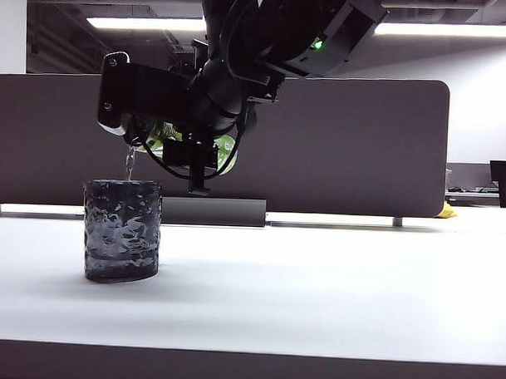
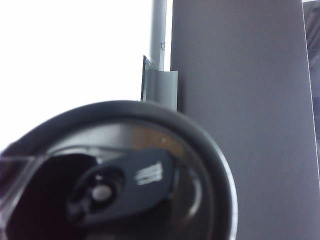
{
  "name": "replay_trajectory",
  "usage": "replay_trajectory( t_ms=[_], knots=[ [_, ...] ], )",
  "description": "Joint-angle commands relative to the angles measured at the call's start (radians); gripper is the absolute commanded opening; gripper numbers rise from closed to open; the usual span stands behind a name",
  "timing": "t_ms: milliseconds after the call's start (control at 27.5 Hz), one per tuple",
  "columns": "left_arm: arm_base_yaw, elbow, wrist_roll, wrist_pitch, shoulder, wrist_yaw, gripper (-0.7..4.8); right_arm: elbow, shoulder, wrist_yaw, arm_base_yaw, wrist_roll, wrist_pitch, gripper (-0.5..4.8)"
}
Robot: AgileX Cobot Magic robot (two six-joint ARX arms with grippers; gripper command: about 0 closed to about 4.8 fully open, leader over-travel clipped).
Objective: Pick up the metal can, pour some water into the cup, then place the can back on the table.
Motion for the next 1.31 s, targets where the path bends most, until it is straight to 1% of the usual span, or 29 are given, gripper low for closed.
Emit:
replay_trajectory(
  t_ms=[36, 145, 182, 291, 546, 618, 836, 1127, 1309],
  knots=[
    [0.0, 0.001, 0.0, 0.013, 0.001, 0.0, -0.05, 0.01, -0.01, 0.012, 0.004, -0.002, 0.041, 2.31],
    [0.0, 0.001, 0.0, 0.013, 0.001, 0.0, -0.05, 0.01, -0.01, 0.069, 0.016, 0.073, 0.065, 2.28],
    [0.0, 0.001, 0.0, 0.014, 0.001, 0.0, -0.05, 0.01, -0.011, 0.073, 0.017, 0.1, 0.068, 2.26],
    [0.0, 0.001, 0.0, 0.013, 0.001, 0.0, -0.05, 0.01, -0.011, 0.08, 0.018, 0.124, 0.069, 2.07],
    [0.0, 0.001, 0.0, 0.013, 0.001, 0.0, -0.05, 0.01, -0.012, 0.137, 0.025, 0.206, 0.065, 2.07],
    [0.0, 0.001, 0.0, 0.014, 0.001, 0.0, -0.05, 0.01, -0.011, 0.139, 0.027, 0.219, 0.058, 2.07],
    [0.0, 0.001, 0.0, 0.014, 0.001, 0.0, -0.05, 0.009, -0.021, 0.159, 0.039, 0.34, 0.015, 2.07],
    [0.0, 0.001, 0.0, 0.013, 0.001, 0.0, -0.05, 0.007, -0.064, 0.159, 0.038, 0.548, -0.105, 2.08],
    [0.0, 0.001, 0.0, 0.013, 0.001, 0.0, -0.05, -0.026, -0.113, 0.158, 0.03, 0.647, -0.111, 2.07]
  ],
)
